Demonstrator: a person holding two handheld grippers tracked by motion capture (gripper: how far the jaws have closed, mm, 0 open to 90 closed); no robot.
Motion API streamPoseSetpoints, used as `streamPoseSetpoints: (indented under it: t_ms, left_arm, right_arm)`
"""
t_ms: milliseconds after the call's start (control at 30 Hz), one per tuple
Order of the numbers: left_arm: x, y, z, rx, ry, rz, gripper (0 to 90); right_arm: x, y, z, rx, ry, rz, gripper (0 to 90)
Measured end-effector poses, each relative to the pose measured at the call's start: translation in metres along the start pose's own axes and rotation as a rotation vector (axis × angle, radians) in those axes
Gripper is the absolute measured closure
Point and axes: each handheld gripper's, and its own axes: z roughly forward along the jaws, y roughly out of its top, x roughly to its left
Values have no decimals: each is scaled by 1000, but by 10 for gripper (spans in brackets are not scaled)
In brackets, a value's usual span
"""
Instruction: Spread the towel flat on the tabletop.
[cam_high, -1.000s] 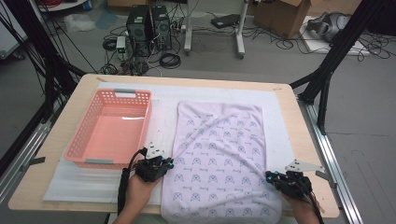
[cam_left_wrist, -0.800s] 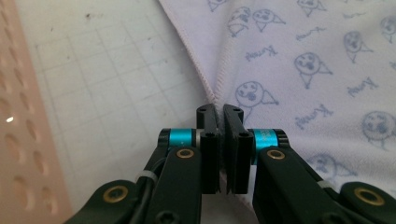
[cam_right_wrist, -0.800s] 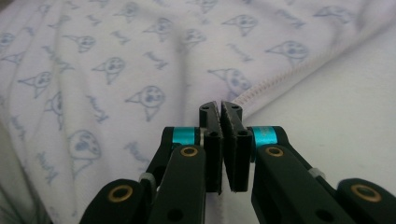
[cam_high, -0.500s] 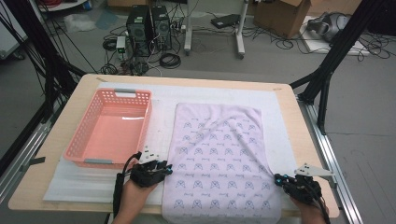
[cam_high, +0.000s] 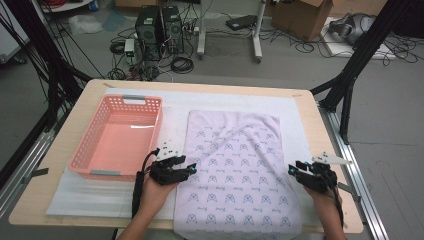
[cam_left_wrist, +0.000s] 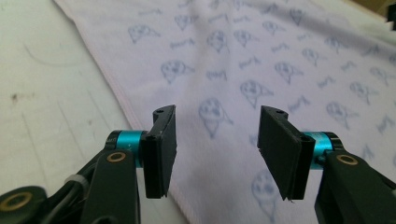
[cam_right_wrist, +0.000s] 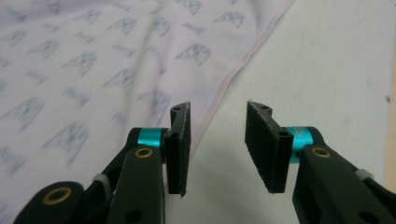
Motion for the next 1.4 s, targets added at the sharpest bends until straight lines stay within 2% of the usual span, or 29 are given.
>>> streamPoseSetpoints:
  t_ms: [100, 133, 167, 200, 233, 267, 300, 333, 367, 400, 433, 467, 533, 633, 733, 833, 900, 967, 1067, 1133, 1167, 1200, 1233, 1267, 1333, 1367, 1400]
  left_arm:
    - [6, 8, 7, -26, -3, -21, 465]
    - [7, 9, 10, -43, -5, -30, 465]
    - [8, 11, 12, -39, -5, -34, 465]
    - [8, 14, 16, -29, -5, -35, 463]
    - [8, 16, 18, -22, -4, -29, 463]
    - [8, 19, 20, -21, 0, -23, 463]
    - [9, 22, 23, -21, 1, -22, 463]
    - [10, 24, 25, -21, 7, -30, 459]
    - [10, 26, 26, -31, 12, -37, 451]
    - [12, 28, 27, -29, 13, -44, 452]
    - [13, 30, 29, -24, 21, -41, 447]
    - [14, 32, 31, -22, 32, -38, 440]
    - [19, 36, 35, -13, 45, -43, 439]
    - [29, 40, 41, -17, 90, -64, 433]
    - [36, 47, 50, -19, 119, -41, 447]
    - [44, 53, 64, 29, 145, -33, 463]
    - [50, 54, 73, 36, 173, -62, 469]
    - [54, 53, 80, 42, 222, -82, 478]
    - [63, 50, 88, 56, 247, -123, 502]
    - [63, 51, 89, 62, 256, -118, 550]
    - [61, 52, 90, 72, 279, -75, 568]
    - [58, 52, 92, 81, 305, -34, 624]
    - [59, 52, 92, 80, 294, -25, 699]
    - [60, 54, 93, 83, 266, -30, 840]
    - [62, 54, 93, 73, 276, -54, 877]
    - [65, 54, 92, 63, 319, -74, 879]
    - [70, 54, 90, 52, 341, -107, 880]
  right_arm:
    - [-8, 16, 27, 14, 2, 9, 595]
    - [-8, 19, 36, 43, -2, 11, 598]
    - [-9, 21, 44, 63, 3, 3, 621]
    - [-8, 22, 48, 68, -12, -15, 706]
    - [-8, 23, 48, 70, -26, -34, 867]
    - [-9, 24, 46, 81, -34, -47, 877]
    - [-11, 25, 44, 100, -102, -65, 880]
    - [-14, 25, 41, 107, -143, -62, 880]
    - [-19, 23, 38, 102, -146, -26, 873]
    - [-23, 20, 36, 90, -135, 6, 812]
    - [-24, 18, 35, 80, -137, 12, 666]
    - [-24, 17, 34, 70, -129, 19, 585]
    - [-24, 16, 29, 39, -100, 24, 570]
    - [-25, 16, 25, 3, -68, 18, 565]
    - [-26, 18, 28, -2, -41, 3, 568]
    - [-28, 21, 35, 2, -22, -11, 569]
    - [-29, 24, 38, 8, -13, -17, 569]
    - [-30, 25, 40, 9, -3, -12, 568]
    - [-32, 26, 41, 3, -2, -5, 568]
    - [-34, 27, 41, 3, -8, 6, 568]
    - [-35, 27, 42, -5, -9, 8, 568]
    - [-37, 28, 44, -6, -13, 17, 567]
    - [-39, 29, 47, -5, -19, 24, 561]
    - [-40, 31, 49, -5, -22, 31, 556]
    - [-45, 37, 54, -7, -33, 40, 550]
    - [-46, 40, 57, -7, -37, 43, 550]
    - [-46, 44, 59, -10, -40, 47, 549]
